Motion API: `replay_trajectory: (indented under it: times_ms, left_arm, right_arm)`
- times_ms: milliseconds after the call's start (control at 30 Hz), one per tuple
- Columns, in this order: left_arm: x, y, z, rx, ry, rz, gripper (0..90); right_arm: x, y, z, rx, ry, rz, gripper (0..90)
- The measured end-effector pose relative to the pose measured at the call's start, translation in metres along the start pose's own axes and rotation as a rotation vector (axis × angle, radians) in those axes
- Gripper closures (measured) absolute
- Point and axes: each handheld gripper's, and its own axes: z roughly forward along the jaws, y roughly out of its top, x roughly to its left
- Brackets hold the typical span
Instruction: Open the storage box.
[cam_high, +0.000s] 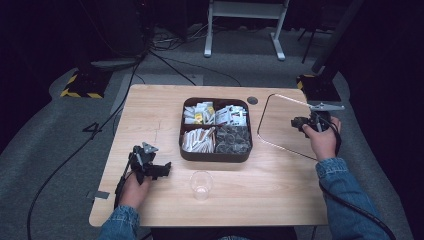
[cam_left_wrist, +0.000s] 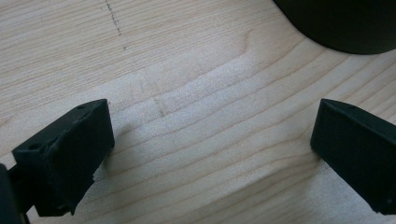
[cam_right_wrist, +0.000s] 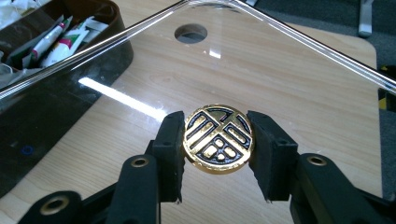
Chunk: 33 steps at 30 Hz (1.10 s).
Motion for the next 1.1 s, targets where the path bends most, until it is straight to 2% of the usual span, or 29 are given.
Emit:
replay_trajectory:
  times_ms: [567, 767, 900, 1100]
  left_arm:
    - [0.0, 0.0, 0.0, 0.0, 0.0, 0.0, 0.0]
    - [0.0, 0.0, 0.0, 0.0, 0.0, 0.0, 0.0]
    - [0.0, 0.0, 0.0, 0.0, 0.0, 0.001, 0.0]
    - [0.0, 0.0, 0.0, 0.0, 0.0, 0.0, 0.0]
  right_arm:
    - [-0.004, -0.033, 0.024, 0.041, 0.002, 0.025, 58.7]
    - [0.0, -0.043, 0.03, 0.051, -0.008, 0.014, 58.7]
    - [0.003, -0.051, 0.03, 0.036, -0.031, 0.019, 58.7]
    - [0.005, -0.06, 0.03, 0.018, -0.036, 0.043, 58.7]
